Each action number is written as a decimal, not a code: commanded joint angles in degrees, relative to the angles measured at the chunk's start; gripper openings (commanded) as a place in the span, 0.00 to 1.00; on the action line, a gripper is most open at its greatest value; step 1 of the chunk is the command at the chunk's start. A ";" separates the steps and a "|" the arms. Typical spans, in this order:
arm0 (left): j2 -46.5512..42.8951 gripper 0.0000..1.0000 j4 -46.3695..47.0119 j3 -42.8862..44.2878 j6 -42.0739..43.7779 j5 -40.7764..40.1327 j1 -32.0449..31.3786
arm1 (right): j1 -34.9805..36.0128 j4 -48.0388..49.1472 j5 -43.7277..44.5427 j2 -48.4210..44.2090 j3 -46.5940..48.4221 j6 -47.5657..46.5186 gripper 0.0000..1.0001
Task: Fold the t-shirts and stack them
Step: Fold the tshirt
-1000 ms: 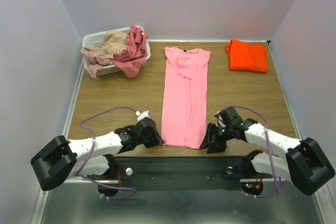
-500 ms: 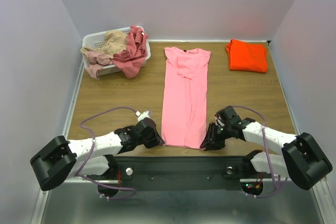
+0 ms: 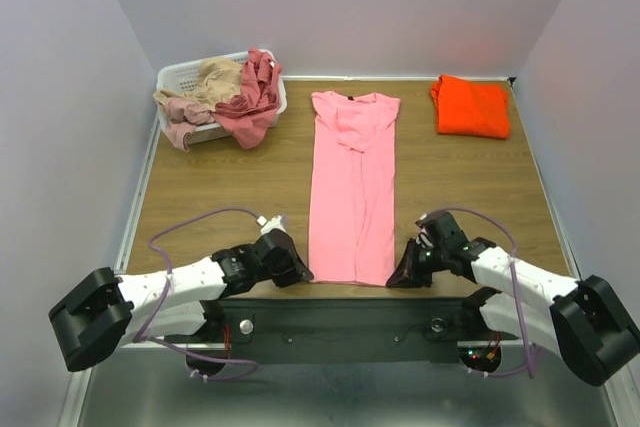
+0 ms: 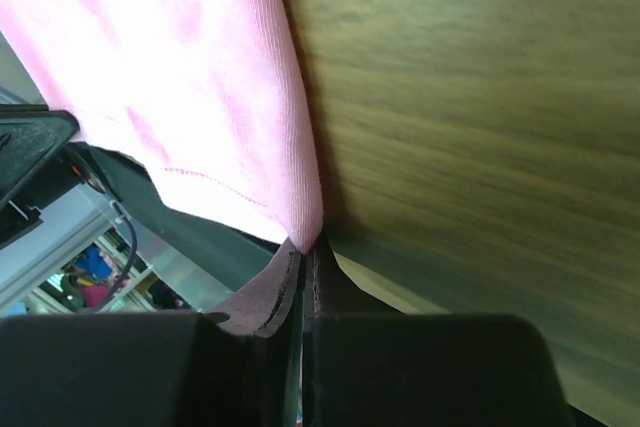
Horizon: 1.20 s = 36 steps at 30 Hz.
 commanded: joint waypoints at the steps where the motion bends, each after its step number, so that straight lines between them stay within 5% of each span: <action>1: -2.07 0.00 -0.29 -0.02 -0.70 1.14 -1.21 | 0.48 -3.81 1.42 -4.33 -2.03 0.61 0.00; 17: 11.79 0.00 -6.27 21.60 4.56 -11.69 0.90 | 0.39 -5.75 22.76 7.16 22.91 -4.57 0.00; 36: 34.47 0.00 -6.18 48.05 22.41 -8.10 19.00 | -4.35 -1.62 34.12 29.48 48.06 -6.16 0.01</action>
